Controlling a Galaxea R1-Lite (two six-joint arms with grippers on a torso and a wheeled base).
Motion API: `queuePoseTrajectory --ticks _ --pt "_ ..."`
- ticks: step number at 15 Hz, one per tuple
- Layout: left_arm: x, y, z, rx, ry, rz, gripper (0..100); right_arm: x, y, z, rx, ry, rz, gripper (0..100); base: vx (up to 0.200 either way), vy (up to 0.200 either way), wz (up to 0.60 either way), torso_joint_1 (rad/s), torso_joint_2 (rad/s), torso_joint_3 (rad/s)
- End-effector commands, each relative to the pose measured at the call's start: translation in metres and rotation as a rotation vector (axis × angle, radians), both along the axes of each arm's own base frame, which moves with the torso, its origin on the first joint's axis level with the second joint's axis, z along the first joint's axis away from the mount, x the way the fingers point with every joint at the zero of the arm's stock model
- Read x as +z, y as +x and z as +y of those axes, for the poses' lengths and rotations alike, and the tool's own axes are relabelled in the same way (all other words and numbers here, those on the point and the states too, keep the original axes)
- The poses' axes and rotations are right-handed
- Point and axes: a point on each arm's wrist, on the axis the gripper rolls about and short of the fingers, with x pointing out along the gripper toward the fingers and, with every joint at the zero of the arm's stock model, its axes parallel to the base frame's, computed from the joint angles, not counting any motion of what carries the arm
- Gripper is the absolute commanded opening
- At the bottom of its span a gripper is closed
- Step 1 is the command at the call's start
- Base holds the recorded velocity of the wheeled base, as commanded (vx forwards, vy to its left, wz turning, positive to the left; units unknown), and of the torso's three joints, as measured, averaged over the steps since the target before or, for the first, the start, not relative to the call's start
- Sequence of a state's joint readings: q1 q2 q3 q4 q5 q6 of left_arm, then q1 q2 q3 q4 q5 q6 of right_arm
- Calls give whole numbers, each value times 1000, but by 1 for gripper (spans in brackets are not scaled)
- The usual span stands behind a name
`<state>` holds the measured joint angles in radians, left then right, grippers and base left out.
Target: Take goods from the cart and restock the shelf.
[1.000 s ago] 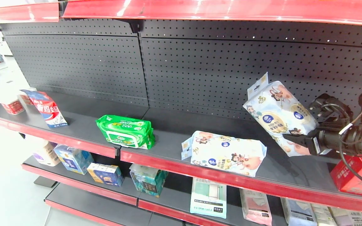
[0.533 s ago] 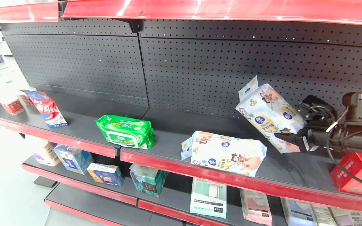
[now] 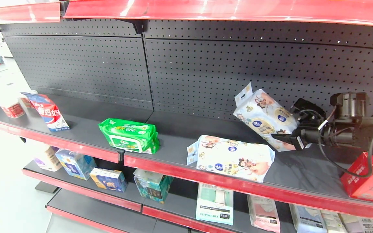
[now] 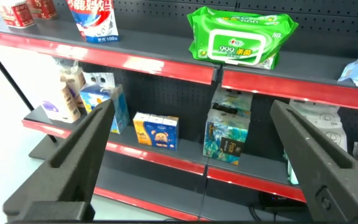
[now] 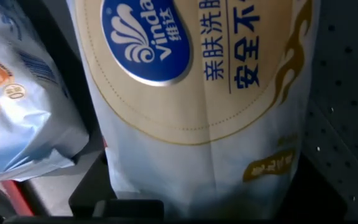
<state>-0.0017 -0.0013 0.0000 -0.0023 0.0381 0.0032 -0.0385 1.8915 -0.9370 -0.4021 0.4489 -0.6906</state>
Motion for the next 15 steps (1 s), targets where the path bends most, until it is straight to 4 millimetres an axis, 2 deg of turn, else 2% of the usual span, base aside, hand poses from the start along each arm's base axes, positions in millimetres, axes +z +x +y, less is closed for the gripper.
queuePoseTrajectory --ticks 1,8,11,15 --pt "0 0 0 2 0 1 100 -11 14 0 32 -15 6 0 0 0 0 0 0 0" --pt "0 0 0 2 0 1 100 -19 23 18 110 -57 7 0 0 0 0 0 0 0" --pt "0 0 0 0 0 1 100 -20 22 13 165 -104 25 0 0 0 0 0 0 0" --pt "0 0 0 0 0 1 100 -10 32 11 171 -109 90 0 0 0 0 0 0 0"
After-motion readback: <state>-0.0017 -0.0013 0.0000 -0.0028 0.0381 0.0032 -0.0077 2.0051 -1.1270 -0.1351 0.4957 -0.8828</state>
